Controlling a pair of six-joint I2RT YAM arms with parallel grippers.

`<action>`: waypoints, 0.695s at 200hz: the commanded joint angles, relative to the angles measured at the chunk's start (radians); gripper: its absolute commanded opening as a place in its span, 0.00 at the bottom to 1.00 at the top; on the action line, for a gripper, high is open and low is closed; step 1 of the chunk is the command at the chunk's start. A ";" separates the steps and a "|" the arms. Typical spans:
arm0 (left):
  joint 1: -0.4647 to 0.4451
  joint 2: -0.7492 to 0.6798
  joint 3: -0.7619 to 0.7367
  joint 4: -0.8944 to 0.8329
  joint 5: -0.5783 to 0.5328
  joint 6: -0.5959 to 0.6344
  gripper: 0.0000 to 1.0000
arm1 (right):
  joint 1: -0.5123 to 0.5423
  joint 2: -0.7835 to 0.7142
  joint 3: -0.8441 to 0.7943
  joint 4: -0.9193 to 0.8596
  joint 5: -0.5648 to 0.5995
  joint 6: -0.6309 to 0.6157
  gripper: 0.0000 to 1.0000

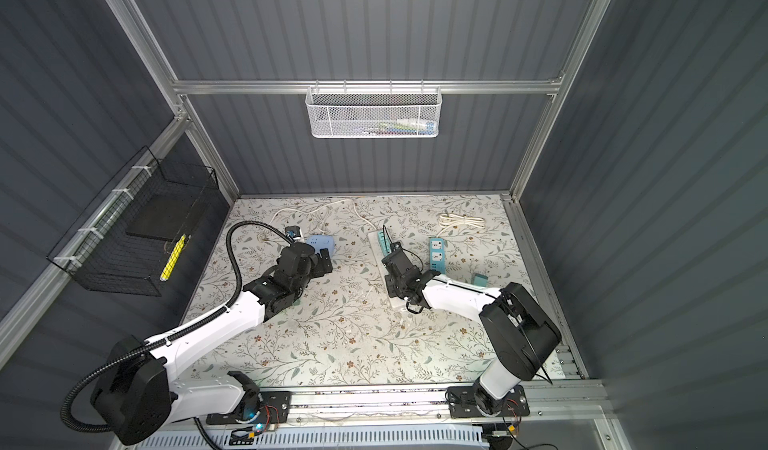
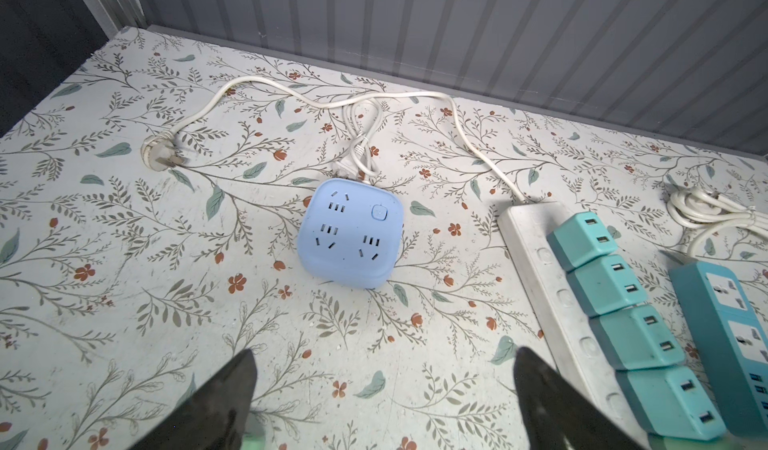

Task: Insert the plug
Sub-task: 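Lower and press the mint-green plug into the socket with the right gripper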

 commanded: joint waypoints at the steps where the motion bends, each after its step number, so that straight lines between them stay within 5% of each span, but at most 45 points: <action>1: 0.007 -0.006 0.007 -0.006 -0.020 -0.002 0.97 | -0.006 0.123 -0.015 -0.083 -0.065 -0.001 0.15; 74: 0.011 -0.063 0.015 -0.047 -0.041 0.023 0.98 | -0.036 0.380 0.309 -0.098 -0.129 -0.074 0.18; 139: 0.013 -0.103 0.009 -0.051 -0.054 0.052 1.00 | -0.076 0.422 0.415 -0.123 -0.180 -0.162 0.26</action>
